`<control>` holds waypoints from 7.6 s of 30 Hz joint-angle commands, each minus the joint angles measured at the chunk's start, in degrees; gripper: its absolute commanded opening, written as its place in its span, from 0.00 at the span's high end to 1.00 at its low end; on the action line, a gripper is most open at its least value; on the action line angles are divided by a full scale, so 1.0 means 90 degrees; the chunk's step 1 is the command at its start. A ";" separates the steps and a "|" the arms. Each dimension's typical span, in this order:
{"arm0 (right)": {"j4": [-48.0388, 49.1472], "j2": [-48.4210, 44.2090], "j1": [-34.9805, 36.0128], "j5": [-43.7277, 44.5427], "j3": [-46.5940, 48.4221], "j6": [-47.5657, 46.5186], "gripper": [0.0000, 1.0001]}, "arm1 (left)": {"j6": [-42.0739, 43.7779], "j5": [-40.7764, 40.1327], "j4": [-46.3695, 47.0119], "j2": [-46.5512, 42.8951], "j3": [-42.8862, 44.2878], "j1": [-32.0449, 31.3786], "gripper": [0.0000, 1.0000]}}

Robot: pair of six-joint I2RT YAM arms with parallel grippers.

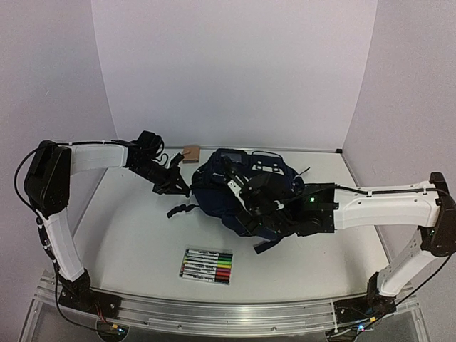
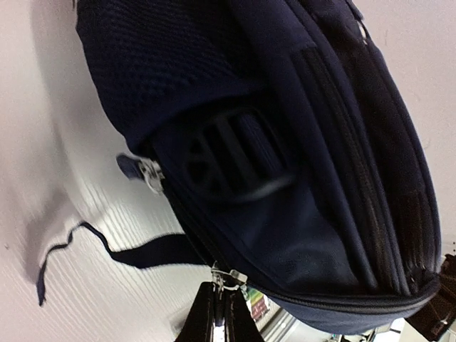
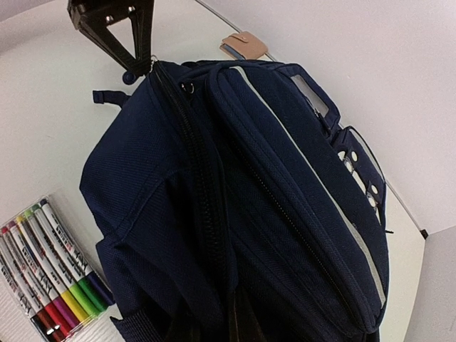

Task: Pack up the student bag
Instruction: Zip the student bag at the center of the board, then adjust the student bag at the center of the board, then unzip the student bag at the center of the board.

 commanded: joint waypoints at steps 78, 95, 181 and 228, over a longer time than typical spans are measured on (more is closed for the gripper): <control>0.2031 -0.0448 -0.2874 -0.5329 -0.1966 0.3913 1.00 | -0.3232 -0.1276 0.4411 -0.0166 -0.1831 -0.0014 1.00; 0.0959 -0.1148 -0.2436 -0.4287 -0.1822 0.2695 0.44 | -0.1119 -0.2020 0.1699 -0.0208 0.0268 0.0684 0.22; 0.0107 0.3607 -0.0340 -0.3277 0.4443 0.3744 0.94 | -0.2998 -0.0564 0.4140 -0.1802 -0.3328 -0.0904 1.00; 0.0879 0.0657 -0.0722 -0.2553 0.0830 0.3318 0.41 | 0.1797 -0.3252 0.1237 -0.2510 -0.2515 -0.2193 0.45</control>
